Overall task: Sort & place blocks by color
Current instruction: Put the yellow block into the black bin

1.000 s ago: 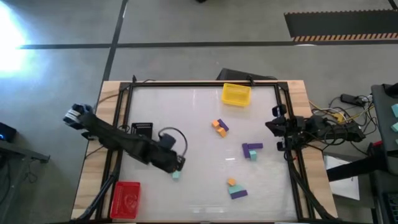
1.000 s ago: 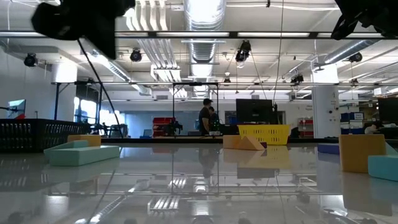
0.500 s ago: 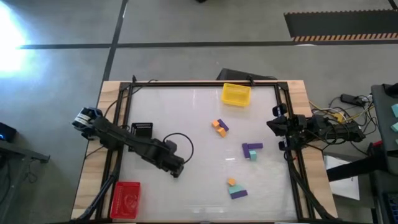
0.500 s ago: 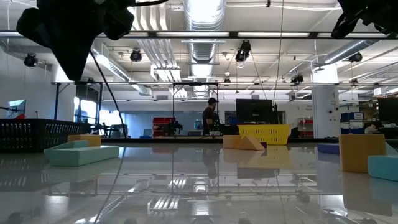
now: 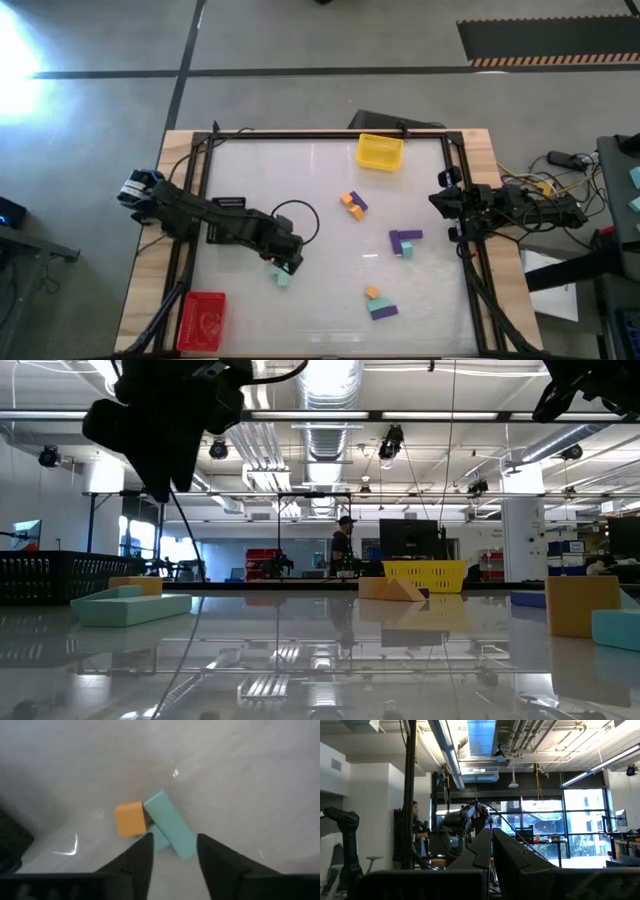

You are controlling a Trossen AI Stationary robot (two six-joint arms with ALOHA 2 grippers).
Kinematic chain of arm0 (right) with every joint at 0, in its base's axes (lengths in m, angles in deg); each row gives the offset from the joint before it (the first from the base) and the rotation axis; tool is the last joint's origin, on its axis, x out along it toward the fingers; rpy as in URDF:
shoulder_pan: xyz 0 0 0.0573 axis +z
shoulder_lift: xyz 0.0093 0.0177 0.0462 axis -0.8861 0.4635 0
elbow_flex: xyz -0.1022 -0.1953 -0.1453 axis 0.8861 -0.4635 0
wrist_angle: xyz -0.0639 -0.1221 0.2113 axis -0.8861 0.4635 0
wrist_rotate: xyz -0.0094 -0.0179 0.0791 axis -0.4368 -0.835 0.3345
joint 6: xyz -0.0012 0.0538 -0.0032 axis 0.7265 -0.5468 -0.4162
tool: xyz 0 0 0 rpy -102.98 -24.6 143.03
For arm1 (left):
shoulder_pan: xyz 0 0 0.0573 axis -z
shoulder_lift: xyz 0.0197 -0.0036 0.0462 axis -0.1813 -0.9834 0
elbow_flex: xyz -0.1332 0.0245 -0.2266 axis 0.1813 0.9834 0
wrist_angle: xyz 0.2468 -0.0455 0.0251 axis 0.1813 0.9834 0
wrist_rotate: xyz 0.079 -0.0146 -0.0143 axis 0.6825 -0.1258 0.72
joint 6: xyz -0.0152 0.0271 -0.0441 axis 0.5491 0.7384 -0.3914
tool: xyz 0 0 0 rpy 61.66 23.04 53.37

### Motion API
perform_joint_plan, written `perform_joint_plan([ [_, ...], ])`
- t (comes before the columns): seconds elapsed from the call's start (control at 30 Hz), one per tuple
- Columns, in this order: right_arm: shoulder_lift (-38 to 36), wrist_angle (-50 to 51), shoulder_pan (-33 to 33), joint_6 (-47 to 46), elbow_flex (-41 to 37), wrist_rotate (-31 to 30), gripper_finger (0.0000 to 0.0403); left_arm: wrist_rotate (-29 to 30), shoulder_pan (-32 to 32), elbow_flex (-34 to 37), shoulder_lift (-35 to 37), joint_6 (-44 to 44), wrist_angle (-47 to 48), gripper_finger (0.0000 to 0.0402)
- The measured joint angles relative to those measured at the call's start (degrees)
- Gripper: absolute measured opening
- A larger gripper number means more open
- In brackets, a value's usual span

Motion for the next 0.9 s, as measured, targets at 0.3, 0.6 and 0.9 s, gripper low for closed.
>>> perform_joint_plan([
  [0.3, 0.0, 0.0, 0.0, 0.0, 0.0, 0.0, 0.0009, 0.9, -0.6, 2.9, -2.2, -1.5, 0.0, 0.0239],
  [0.6, 0.0, 0.0, 0.0, 0.2, 0.0, 0.0, 0.0009, 1.0, -0.5, 3.1, -7.4, 1.9, 0.2, 0.0246],
  [0.9, 0.0, 0.1, 0.0, 0.2, 0.0, 0.0, 0.0009, 1.5, -0.4, 3.2, -9.8, 4.0, 0.7, 0.0246],
])
